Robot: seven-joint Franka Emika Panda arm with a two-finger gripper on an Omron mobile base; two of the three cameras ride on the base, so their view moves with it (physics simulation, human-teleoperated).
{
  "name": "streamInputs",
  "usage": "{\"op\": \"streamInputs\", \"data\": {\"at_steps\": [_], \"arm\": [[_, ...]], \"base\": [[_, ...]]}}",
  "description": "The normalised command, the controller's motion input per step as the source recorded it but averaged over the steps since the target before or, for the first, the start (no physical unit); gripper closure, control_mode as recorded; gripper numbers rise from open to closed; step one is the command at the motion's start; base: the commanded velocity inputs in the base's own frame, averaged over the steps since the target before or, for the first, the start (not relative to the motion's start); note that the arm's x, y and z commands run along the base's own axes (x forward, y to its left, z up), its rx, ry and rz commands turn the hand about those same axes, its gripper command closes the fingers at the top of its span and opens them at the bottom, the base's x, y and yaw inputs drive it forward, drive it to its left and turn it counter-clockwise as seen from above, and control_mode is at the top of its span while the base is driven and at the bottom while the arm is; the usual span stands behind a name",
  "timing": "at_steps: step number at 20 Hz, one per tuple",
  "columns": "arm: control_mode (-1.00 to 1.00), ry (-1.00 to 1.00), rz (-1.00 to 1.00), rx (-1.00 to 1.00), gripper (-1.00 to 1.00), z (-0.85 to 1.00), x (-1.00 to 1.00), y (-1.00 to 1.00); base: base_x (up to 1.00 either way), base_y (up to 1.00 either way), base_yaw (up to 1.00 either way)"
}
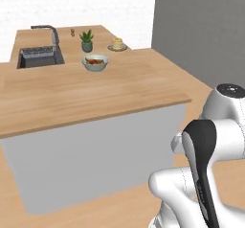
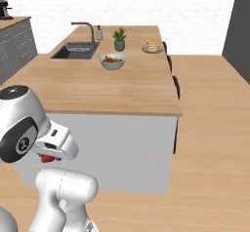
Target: Take the strawberry from the fridge and place it on top of the pancake, located on the dining counter.
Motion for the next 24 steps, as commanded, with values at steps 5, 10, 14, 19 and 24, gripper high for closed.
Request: {"op": "streamInputs", "data": {"at_steps": [5,10,14,19,24], "arm": [[1.00,0.00,0.00,0.00,1.00,0.00,0.00,0.00],[1.00,0.00,0.00,0.00,1.00,0.00,0.00,0.00],[1.00,0.00,0.00,0.00,1.00,0.00,0.00,0.00],[1.00,0.00,0.00,0.00,1.00,0.00,0.00,0.00],[1.00,0.00,0.00,0.00,1.00,0.00,0.00,0.00]], "base": [[0.59,-1.00,-0.11],[0.69,-1.00,-0.10],[0.70,-1.00,-0.09],[0.75,-1.00,-0.09],[0.74,-1.00,-0.07]]}}
